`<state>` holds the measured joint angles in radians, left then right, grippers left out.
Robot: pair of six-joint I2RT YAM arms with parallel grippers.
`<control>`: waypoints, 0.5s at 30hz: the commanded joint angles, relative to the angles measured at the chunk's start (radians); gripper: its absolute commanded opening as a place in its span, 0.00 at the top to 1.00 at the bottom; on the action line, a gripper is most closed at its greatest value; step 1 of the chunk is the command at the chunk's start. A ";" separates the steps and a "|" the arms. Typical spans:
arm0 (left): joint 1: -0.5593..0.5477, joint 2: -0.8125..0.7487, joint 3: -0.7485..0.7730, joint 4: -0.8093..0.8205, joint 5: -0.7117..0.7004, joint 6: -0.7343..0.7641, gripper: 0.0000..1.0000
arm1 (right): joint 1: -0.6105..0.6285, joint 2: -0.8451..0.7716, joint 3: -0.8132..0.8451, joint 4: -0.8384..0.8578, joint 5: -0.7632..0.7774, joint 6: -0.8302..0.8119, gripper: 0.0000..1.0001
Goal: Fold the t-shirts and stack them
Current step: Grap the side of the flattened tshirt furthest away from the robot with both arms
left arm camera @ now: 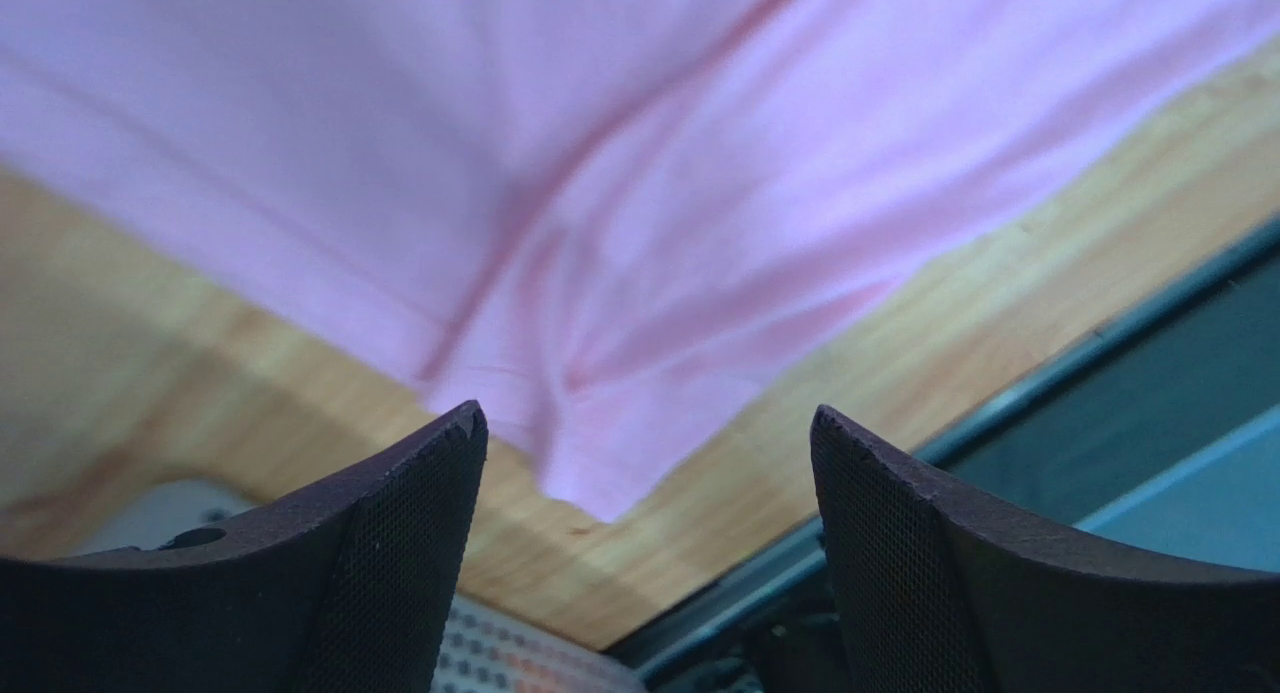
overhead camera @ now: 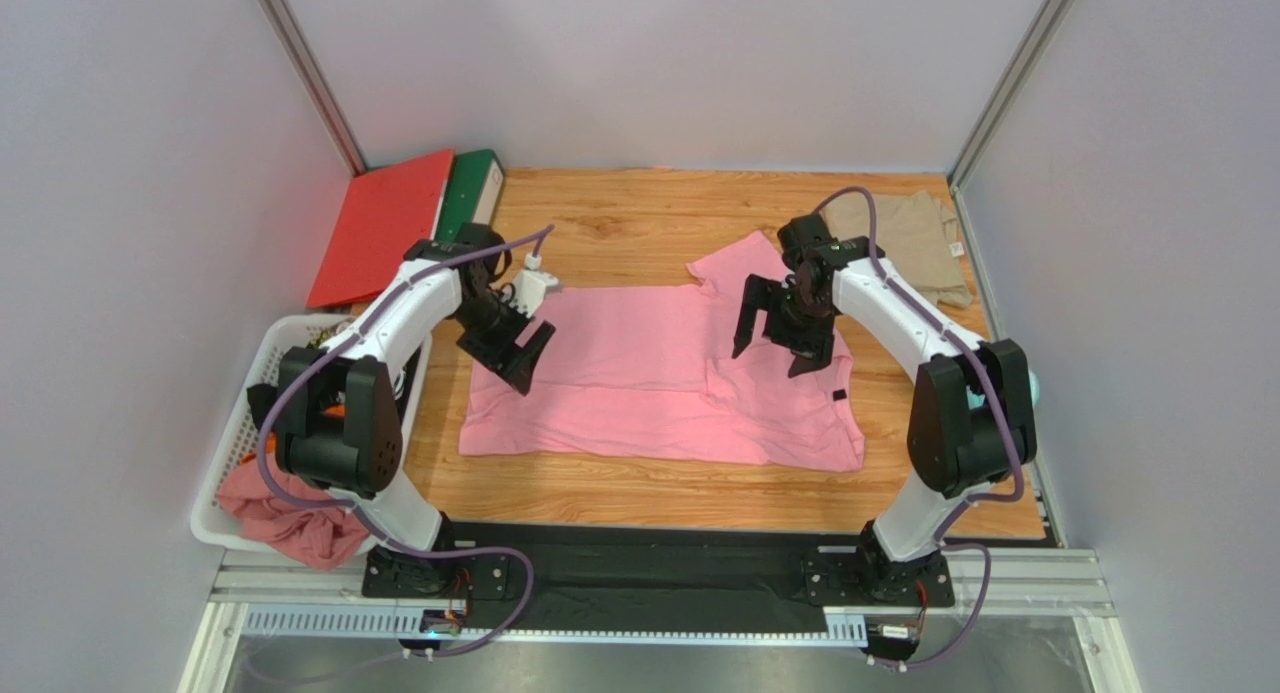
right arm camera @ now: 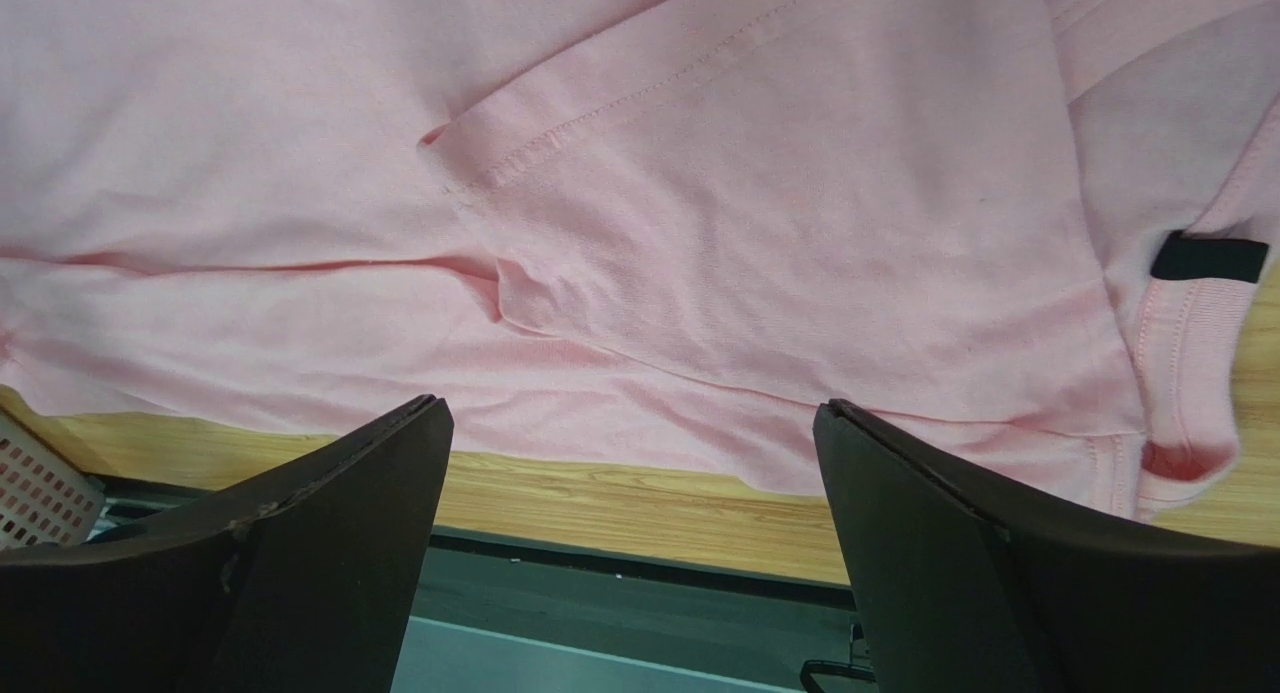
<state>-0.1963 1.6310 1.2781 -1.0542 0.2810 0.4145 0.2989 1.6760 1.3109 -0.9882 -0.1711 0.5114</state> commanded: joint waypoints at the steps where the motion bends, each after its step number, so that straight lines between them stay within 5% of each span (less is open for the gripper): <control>1: -0.008 0.038 -0.069 -0.104 0.194 0.024 0.15 | 0.002 0.070 0.007 0.023 -0.051 0.007 0.00; 15: 0.061 0.170 -0.031 -0.162 0.281 0.076 0.14 | 0.000 0.151 -0.101 0.151 -0.051 0.030 0.00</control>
<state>-0.1555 1.7706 1.2232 -1.2072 0.5285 0.4561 0.2989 1.8076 1.2255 -0.8982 -0.2180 0.5270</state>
